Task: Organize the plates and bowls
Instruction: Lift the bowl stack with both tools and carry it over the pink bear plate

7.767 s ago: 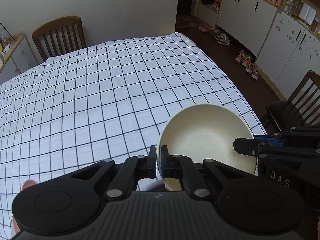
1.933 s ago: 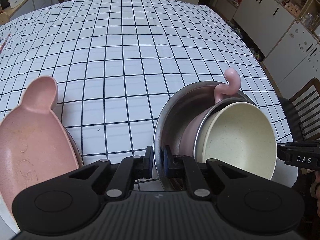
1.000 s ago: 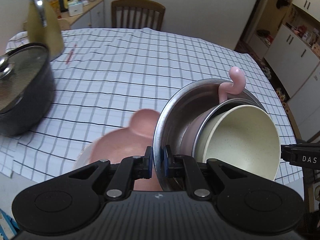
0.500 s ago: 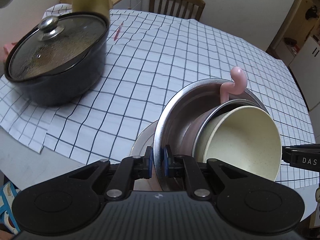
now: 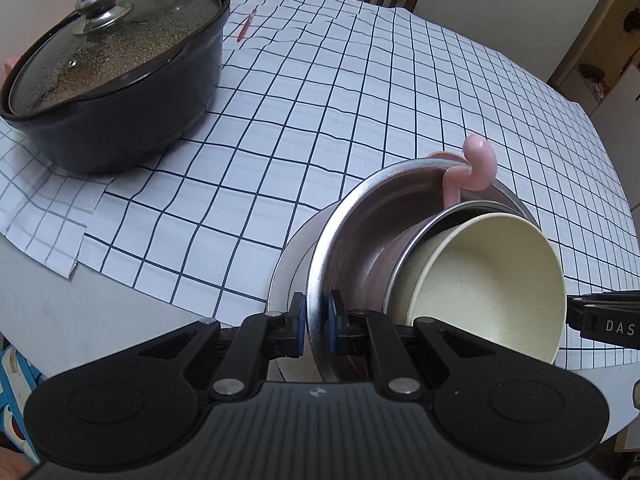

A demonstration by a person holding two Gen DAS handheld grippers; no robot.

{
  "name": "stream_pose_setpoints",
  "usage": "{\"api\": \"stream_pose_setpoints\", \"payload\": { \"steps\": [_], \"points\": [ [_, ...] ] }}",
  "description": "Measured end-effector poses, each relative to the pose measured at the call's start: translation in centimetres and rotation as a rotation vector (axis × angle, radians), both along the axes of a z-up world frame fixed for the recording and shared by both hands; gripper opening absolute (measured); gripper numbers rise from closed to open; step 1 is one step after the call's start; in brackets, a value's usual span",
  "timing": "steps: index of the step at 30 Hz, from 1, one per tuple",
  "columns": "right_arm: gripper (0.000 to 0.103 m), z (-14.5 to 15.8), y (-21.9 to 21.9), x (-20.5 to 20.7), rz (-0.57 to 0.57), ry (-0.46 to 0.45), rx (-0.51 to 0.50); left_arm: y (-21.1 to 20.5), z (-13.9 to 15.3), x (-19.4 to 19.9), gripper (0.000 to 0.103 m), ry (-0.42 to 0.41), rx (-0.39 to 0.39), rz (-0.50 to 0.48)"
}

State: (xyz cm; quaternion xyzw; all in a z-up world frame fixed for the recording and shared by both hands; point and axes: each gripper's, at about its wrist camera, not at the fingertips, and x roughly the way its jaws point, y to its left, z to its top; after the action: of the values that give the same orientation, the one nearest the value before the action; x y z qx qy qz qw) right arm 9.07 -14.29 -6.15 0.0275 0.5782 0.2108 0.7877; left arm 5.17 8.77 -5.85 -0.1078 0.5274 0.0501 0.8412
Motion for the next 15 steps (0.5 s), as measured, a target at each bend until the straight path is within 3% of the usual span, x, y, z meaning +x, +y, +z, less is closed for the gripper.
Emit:
{"api": "stream_pose_setpoints", "payload": {
  "steps": [15],
  "points": [
    [0.014,-0.15,-0.35,0.46,-0.022,-0.010,0.027,0.13,-0.41,0.95,0.011,-0.007,-0.010,0.017]
  ]
}}
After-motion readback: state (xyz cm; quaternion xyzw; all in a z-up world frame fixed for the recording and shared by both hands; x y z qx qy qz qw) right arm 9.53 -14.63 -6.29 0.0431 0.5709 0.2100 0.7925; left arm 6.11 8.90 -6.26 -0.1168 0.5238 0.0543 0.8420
